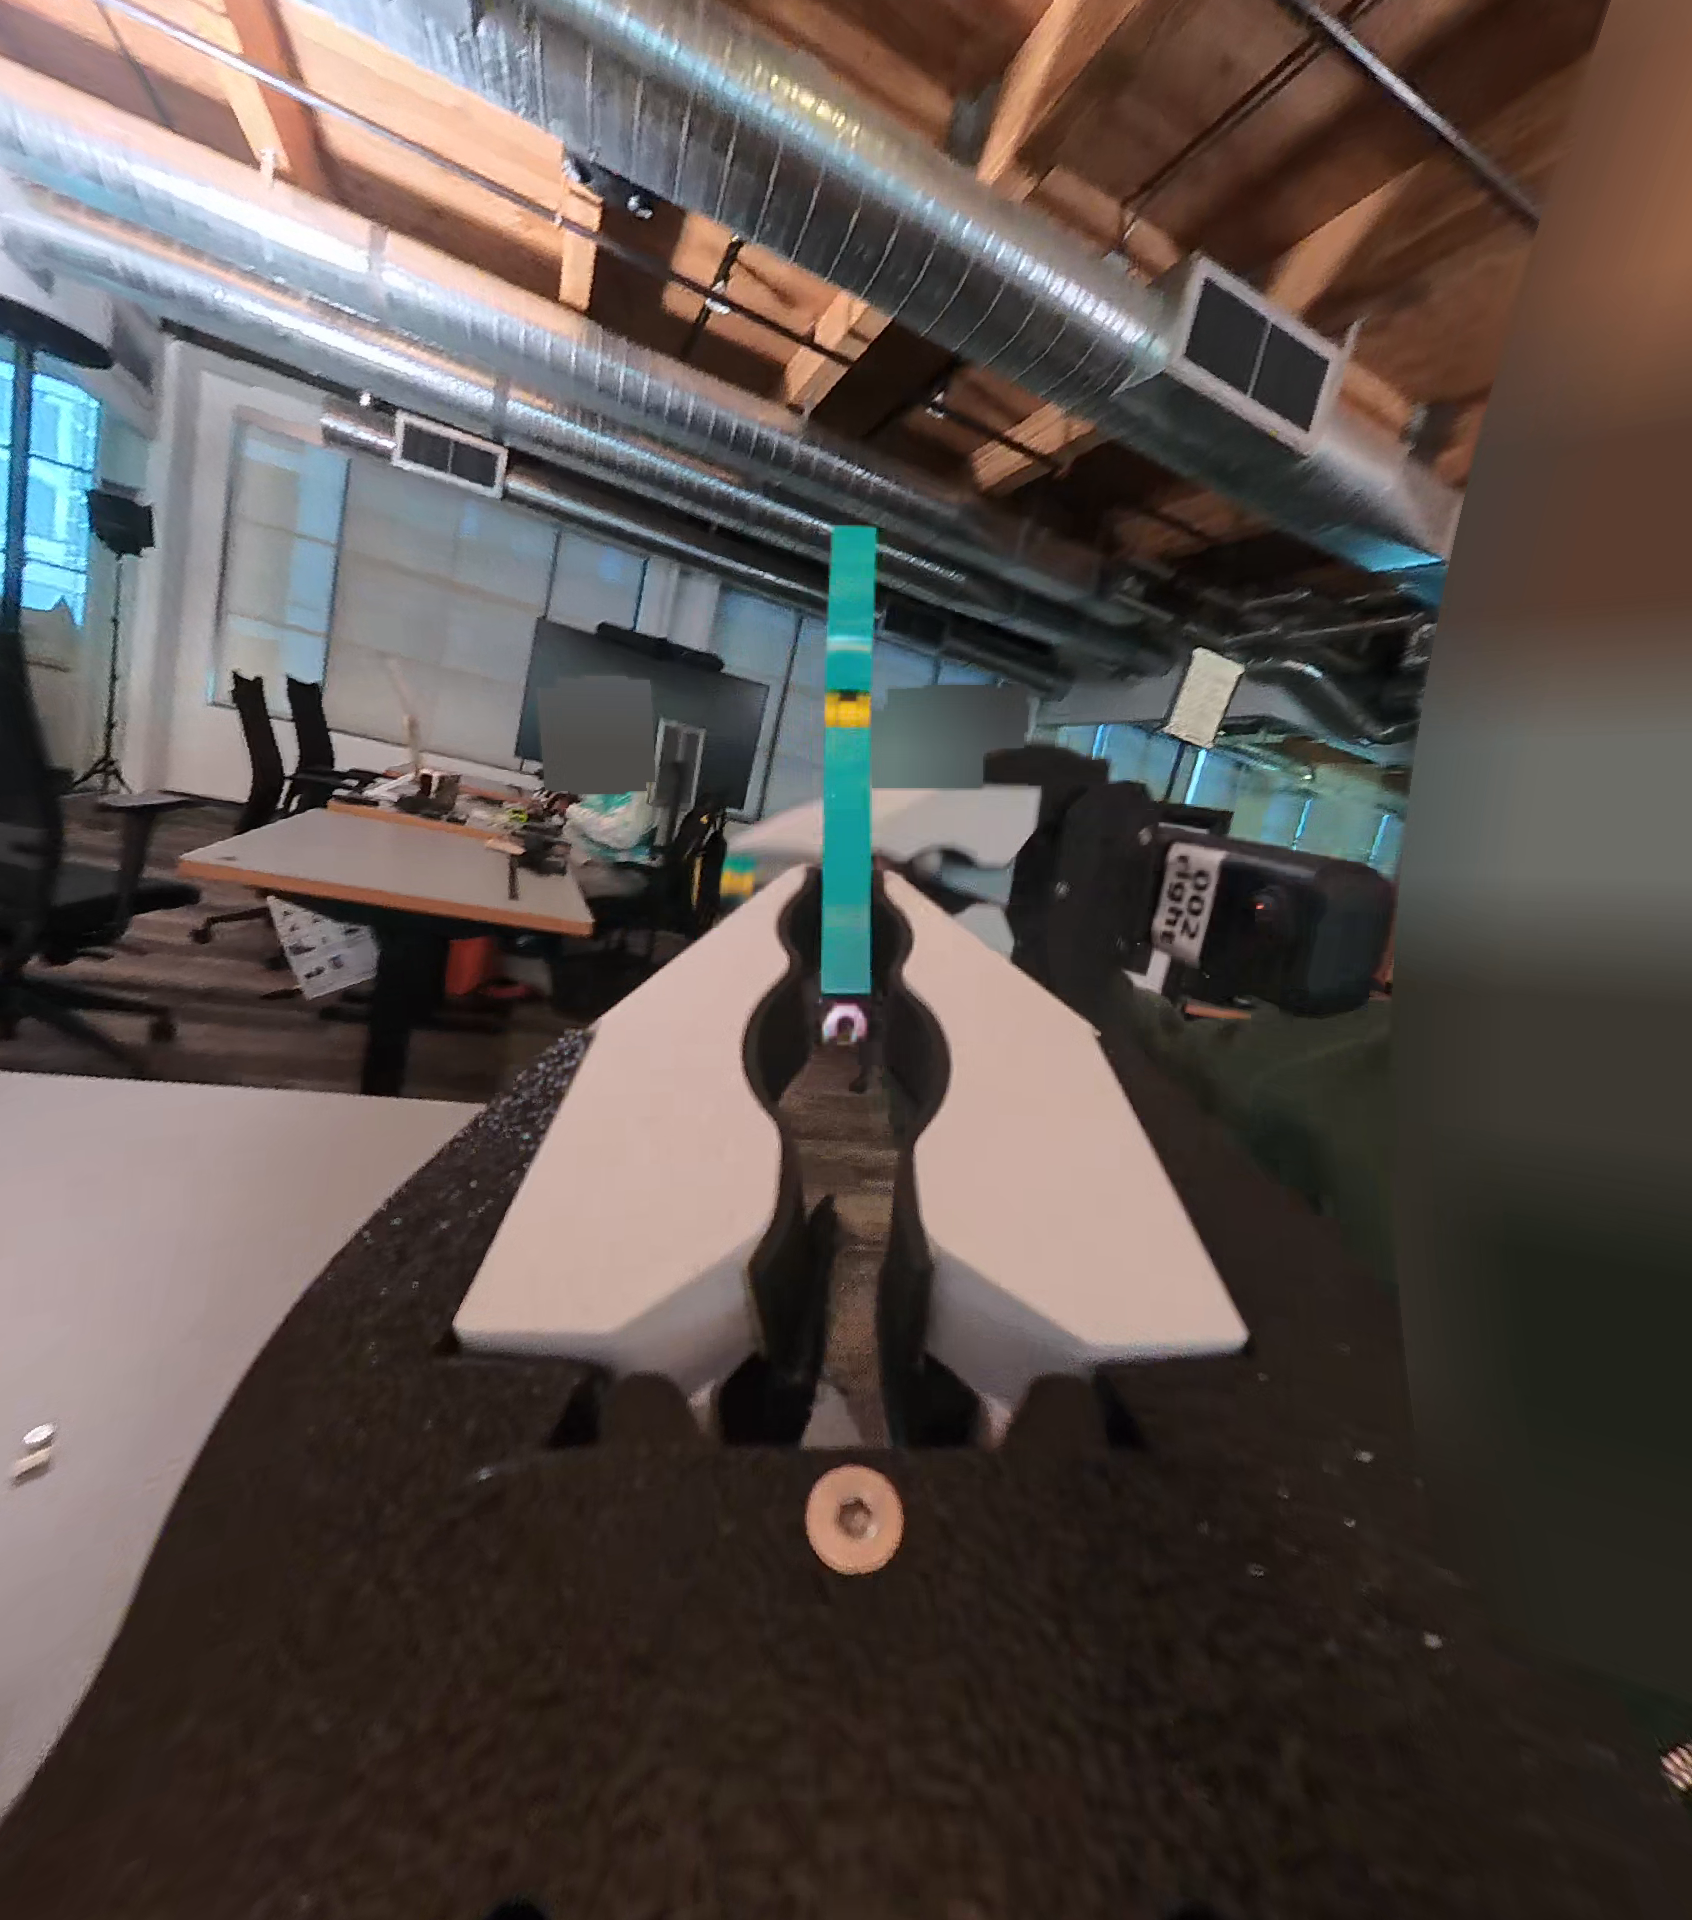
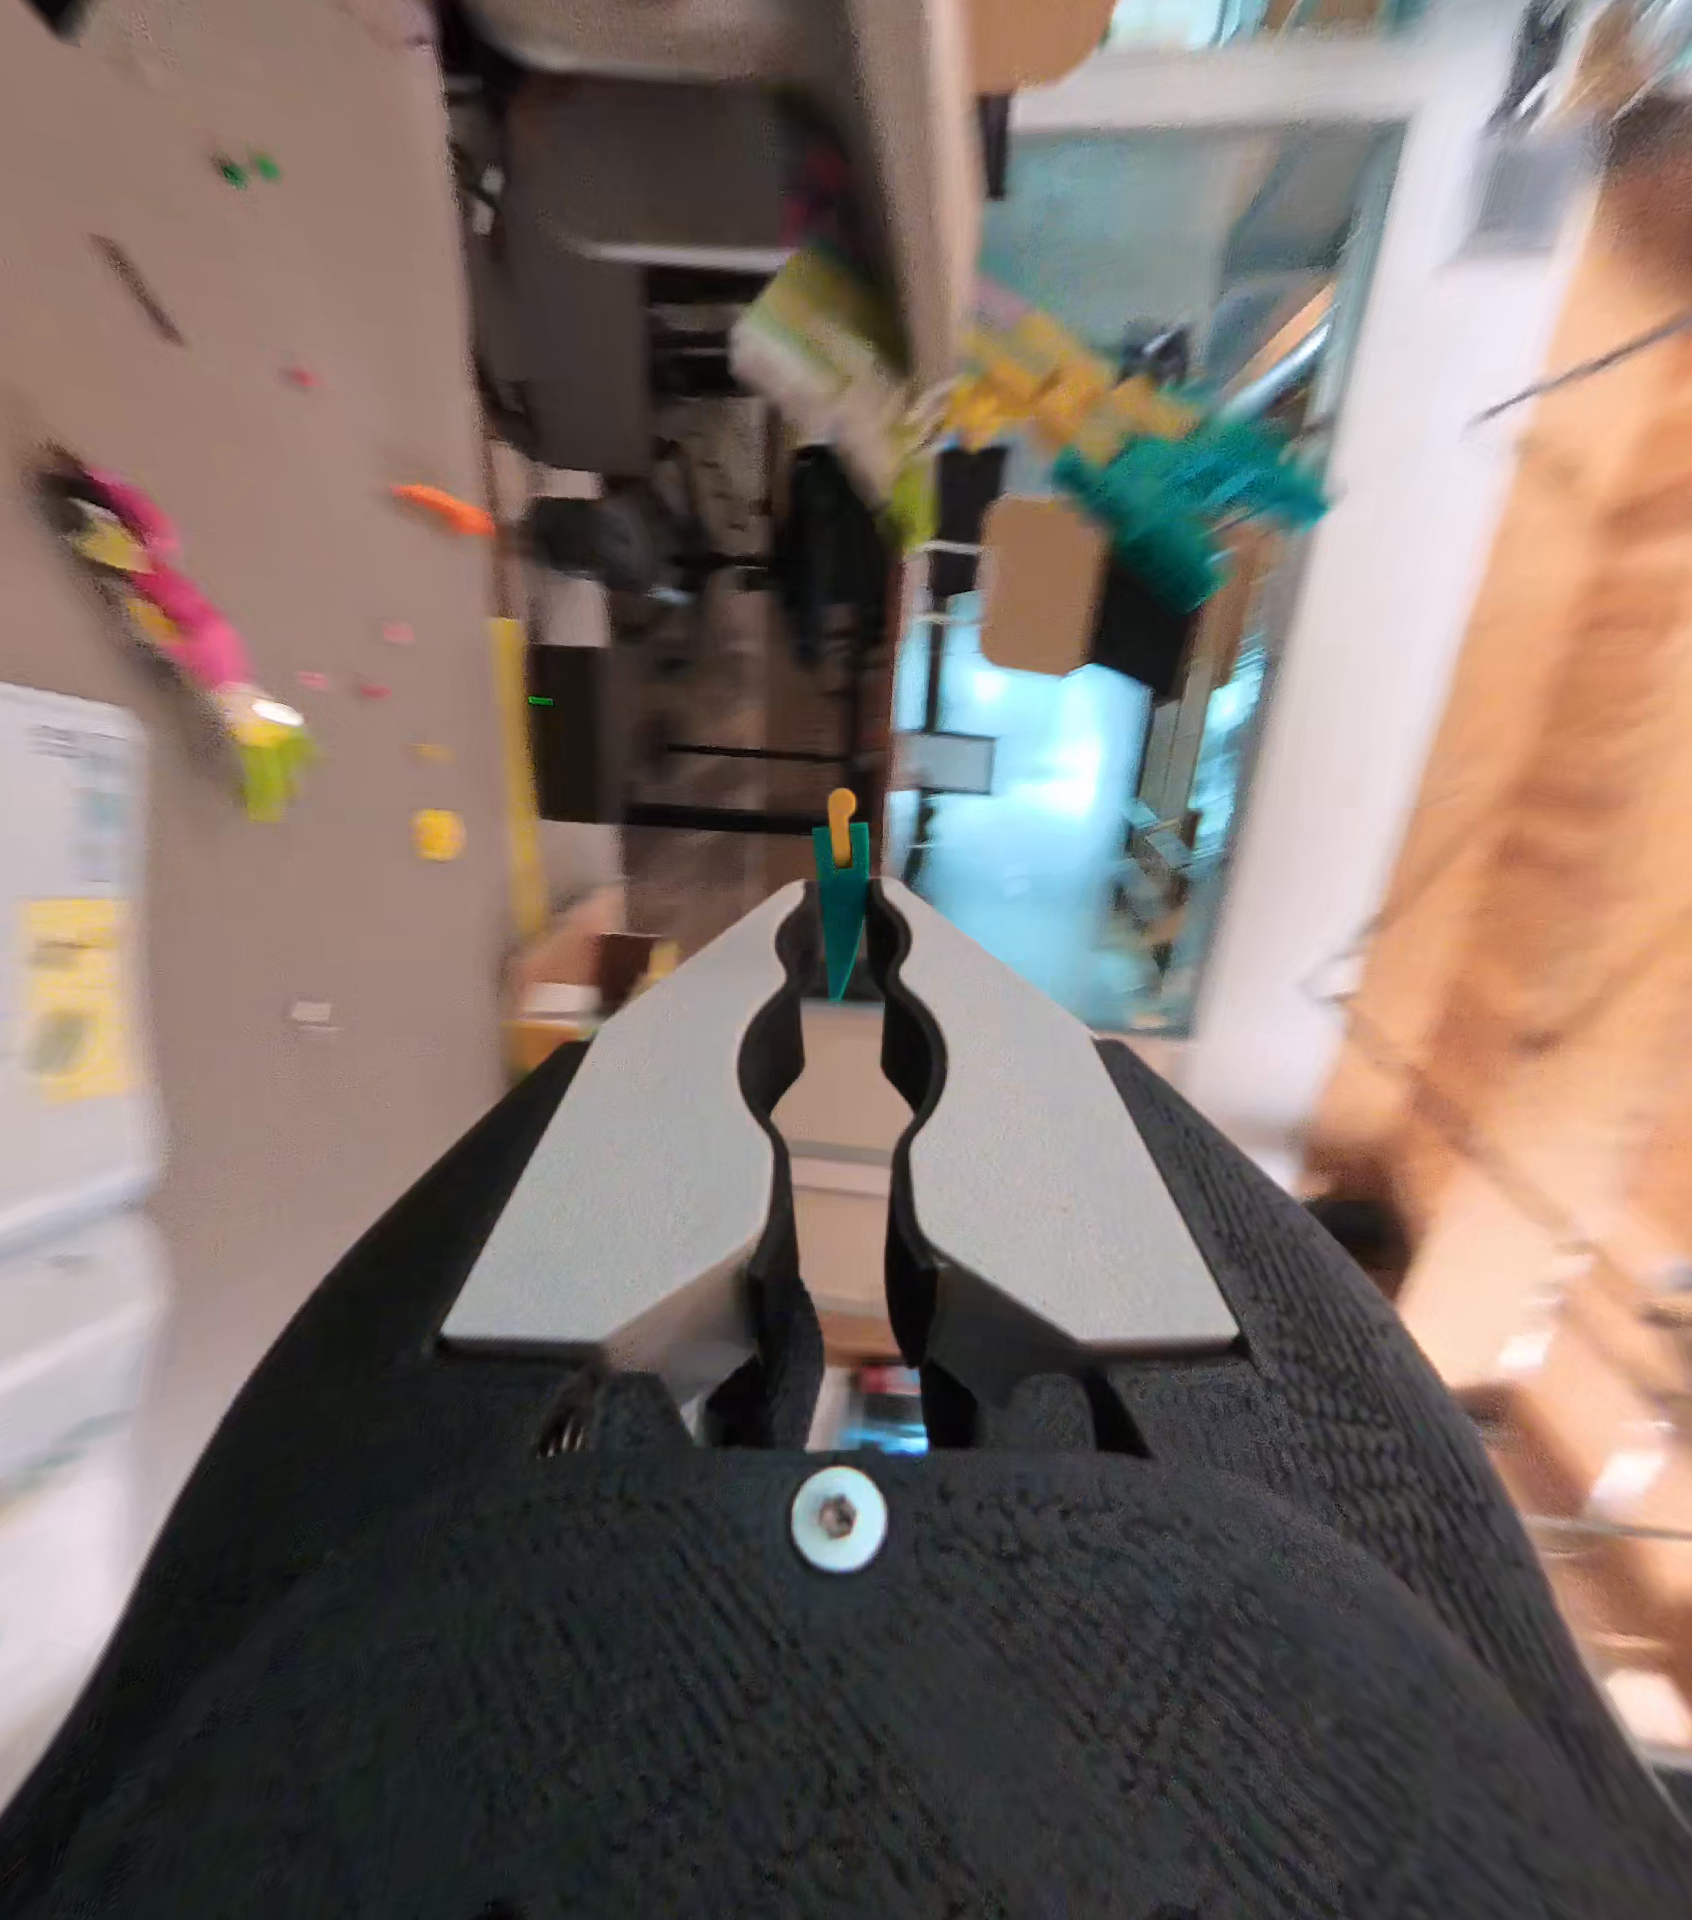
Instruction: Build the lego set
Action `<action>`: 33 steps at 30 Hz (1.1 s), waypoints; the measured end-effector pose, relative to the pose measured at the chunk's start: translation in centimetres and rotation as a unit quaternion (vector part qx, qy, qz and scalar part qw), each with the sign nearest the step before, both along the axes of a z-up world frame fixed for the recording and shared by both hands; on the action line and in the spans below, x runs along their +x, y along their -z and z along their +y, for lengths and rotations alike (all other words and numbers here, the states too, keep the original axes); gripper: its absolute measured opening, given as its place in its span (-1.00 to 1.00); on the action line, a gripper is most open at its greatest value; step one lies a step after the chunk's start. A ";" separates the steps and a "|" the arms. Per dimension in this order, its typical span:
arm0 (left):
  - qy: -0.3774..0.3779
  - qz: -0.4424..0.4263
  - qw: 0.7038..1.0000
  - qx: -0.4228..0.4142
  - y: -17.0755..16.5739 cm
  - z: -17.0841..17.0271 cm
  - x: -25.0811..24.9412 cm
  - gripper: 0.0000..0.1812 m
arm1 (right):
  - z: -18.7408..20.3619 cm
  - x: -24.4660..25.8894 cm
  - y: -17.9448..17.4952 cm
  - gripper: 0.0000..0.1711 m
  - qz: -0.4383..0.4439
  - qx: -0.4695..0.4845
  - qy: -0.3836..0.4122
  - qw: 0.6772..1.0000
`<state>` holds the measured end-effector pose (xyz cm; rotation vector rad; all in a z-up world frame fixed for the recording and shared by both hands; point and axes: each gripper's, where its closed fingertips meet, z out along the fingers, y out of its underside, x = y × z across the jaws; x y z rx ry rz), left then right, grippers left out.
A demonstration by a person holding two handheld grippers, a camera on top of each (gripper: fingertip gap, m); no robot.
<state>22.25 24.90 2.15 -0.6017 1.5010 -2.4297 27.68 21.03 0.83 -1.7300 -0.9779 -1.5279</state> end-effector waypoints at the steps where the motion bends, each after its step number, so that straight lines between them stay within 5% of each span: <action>1: 0.001 -0.004 1.000 -0.002 -0.2 -0.1 -0.3 -0.94 | 0.4 -0.7 -1.5 -0.93 -0.045 -0.008 -0.008 0.999; 11: -0.052 -0.026 0.997 0.050 -0.6 -1.0 -0.9 -0.94 | 2.0 -4.7 -4.0 -0.92 -0.287 -0.090 -0.052 0.952; 33: -0.128 -0.050 0.982 0.131 0.1 -0.9 -0.3 -0.94 | 2.2 -4.8 -2.9 -0.92 -0.270 -0.131 -0.011 0.954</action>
